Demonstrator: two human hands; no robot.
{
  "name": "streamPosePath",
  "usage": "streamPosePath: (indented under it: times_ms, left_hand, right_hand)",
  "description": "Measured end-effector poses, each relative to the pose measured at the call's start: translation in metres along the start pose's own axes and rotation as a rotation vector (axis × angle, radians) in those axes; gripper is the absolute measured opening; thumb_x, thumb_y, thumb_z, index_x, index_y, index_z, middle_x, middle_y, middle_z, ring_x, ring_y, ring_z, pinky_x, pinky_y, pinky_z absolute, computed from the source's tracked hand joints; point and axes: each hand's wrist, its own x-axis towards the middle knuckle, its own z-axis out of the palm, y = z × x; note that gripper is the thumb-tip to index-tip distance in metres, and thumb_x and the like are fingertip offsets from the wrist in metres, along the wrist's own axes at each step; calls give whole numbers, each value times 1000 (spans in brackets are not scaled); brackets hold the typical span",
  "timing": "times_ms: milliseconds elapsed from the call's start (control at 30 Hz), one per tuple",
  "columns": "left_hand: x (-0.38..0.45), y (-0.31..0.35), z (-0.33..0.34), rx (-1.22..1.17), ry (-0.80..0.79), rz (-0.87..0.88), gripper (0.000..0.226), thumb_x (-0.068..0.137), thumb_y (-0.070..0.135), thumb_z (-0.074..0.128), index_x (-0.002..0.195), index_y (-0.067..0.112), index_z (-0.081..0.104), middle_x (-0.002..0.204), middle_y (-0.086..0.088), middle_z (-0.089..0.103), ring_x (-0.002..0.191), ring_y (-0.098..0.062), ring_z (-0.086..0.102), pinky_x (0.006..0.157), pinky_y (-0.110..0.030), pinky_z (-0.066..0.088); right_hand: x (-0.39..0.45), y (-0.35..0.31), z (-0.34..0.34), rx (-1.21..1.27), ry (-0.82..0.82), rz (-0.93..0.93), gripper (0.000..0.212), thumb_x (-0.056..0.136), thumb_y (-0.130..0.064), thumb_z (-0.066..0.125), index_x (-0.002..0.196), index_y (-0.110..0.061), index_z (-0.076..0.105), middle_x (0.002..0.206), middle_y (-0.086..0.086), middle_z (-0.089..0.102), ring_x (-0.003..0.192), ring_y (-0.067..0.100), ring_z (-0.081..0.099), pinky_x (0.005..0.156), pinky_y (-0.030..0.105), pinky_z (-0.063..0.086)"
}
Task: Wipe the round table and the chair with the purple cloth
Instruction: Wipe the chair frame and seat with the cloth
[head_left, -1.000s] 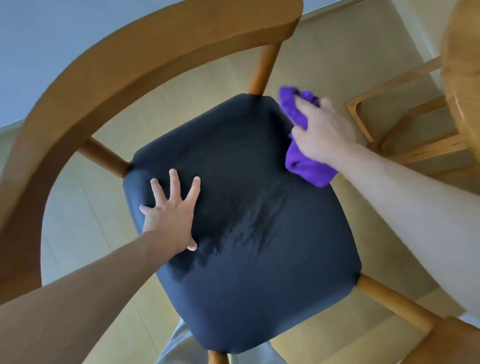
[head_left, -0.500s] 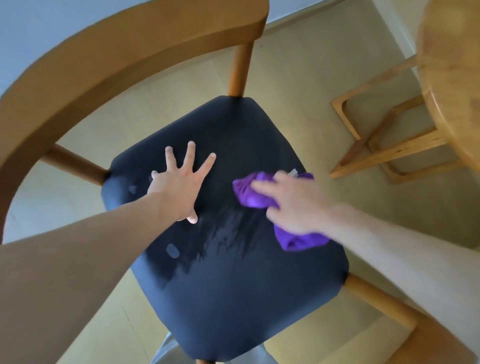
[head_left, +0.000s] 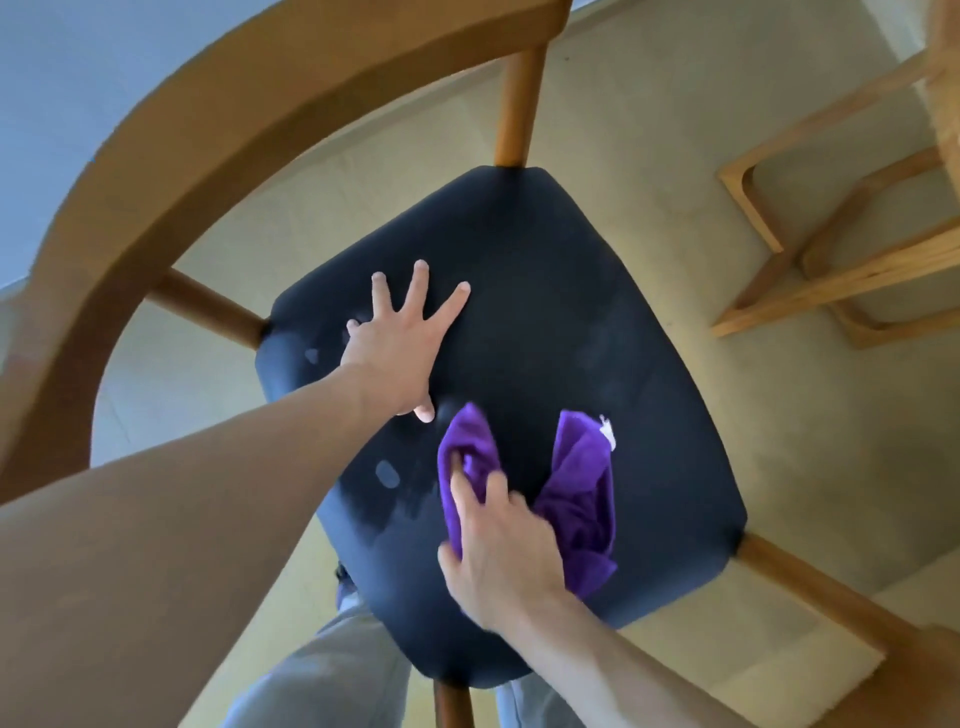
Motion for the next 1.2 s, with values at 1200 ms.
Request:
streamPosePath:
  times_ms: [1200]
  left_hand:
    - [18, -18, 1, 181, 18, 251, 148, 62, 72, 81, 157, 23, -22, 162, -26, -9, 141, -58, 16, 83, -54, 58]
  right_hand:
    - [40, -75, 11, 814, 433, 1126, 67, 97, -43, 50, 158, -33, 24, 147, 14, 37, 122, 41, 54, 97, 44, 44]
